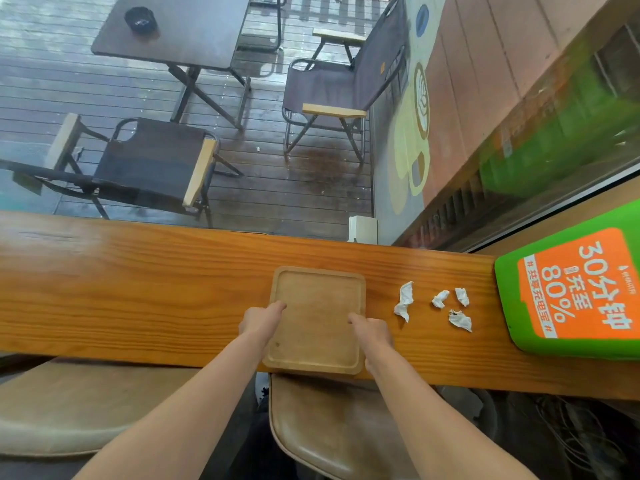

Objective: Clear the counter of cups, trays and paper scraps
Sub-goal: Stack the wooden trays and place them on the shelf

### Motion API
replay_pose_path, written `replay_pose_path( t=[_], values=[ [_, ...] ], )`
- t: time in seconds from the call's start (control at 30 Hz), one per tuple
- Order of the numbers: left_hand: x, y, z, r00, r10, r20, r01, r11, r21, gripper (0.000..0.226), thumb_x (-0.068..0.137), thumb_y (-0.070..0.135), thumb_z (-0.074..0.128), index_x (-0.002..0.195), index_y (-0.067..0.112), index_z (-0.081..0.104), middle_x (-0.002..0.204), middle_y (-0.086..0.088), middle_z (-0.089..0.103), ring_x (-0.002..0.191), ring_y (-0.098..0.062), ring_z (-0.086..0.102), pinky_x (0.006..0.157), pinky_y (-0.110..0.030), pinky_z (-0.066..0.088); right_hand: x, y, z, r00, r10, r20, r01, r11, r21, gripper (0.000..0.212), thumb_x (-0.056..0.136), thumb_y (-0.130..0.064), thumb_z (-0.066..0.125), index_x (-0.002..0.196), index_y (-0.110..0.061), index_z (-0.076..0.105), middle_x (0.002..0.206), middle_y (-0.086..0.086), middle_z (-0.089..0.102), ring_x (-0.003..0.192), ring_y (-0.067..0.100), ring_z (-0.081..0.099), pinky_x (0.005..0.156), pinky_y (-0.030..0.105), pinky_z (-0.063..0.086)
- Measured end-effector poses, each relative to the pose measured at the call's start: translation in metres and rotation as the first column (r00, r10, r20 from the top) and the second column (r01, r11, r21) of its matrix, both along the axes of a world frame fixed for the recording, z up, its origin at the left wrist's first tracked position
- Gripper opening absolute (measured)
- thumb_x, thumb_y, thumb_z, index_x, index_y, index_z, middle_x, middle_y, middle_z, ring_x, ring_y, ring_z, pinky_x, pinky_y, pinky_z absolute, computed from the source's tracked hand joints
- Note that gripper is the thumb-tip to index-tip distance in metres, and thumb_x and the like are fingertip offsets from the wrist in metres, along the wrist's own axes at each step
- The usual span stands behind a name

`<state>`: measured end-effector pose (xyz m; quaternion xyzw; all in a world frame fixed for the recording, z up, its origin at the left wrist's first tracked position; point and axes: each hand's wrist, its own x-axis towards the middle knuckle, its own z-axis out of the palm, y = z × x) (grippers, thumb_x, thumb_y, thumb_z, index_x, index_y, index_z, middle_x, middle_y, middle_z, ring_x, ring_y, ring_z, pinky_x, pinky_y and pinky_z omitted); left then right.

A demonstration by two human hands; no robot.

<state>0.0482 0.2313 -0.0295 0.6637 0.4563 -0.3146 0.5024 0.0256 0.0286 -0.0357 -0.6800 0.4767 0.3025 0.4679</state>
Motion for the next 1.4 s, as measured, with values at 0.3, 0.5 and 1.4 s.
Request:
replay_pose_path(
  t=[0.3,0.5,1.4],
  values=[
    [0.000,0.005,-0.012,0.991,0.134,-0.023,-0.135,0.987,-0.084,0.074,0.079,0.047,0.076,0.133,0.002,0.053,0.123,-0.017,0.064,0.111,-0.037,0.061,0.100,-0.053,0.049,0.001,-0.012,-0.008,0.999,-0.054,-0.001,0.054,0.998,0.016,0.069,0.092,-0.037,0.065,0.149,-0.010,0.036,0.146,0.011,0.047,0.132,0.033,0.046,0.102,0.044,0.043],
    [-0.002,0.001,-0.015,0.991,0.123,-0.050,-0.132,0.950,-0.284,0.049,0.087,0.030,0.074,0.122,-0.001,0.061,0.101,-0.016,0.075,0.092,-0.034,0.071,0.075,-0.047,0.060,-0.008,-0.018,-0.014,0.991,-0.129,0.017,0.125,0.979,0.162,0.058,0.090,-0.032,0.071,0.136,-0.009,0.045,0.112,0.004,0.059,0.101,0.023,0.057,0.084,0.039,0.050],
    [0.026,-0.060,0.164,0.869,-0.282,0.408,0.422,0.853,-0.308,0.035,0.083,0.037,0.076,0.102,0.009,0.067,0.074,-0.006,0.077,0.078,-0.028,0.072,0.052,-0.034,0.058,-0.039,-0.091,0.182,0.857,-0.310,0.411,0.155,0.917,0.368,0.021,0.082,-0.026,0.077,0.097,-0.016,0.066,0.099,0.009,0.072,0.092,0.027,0.066,0.088,0.043,0.055]
  ],
)
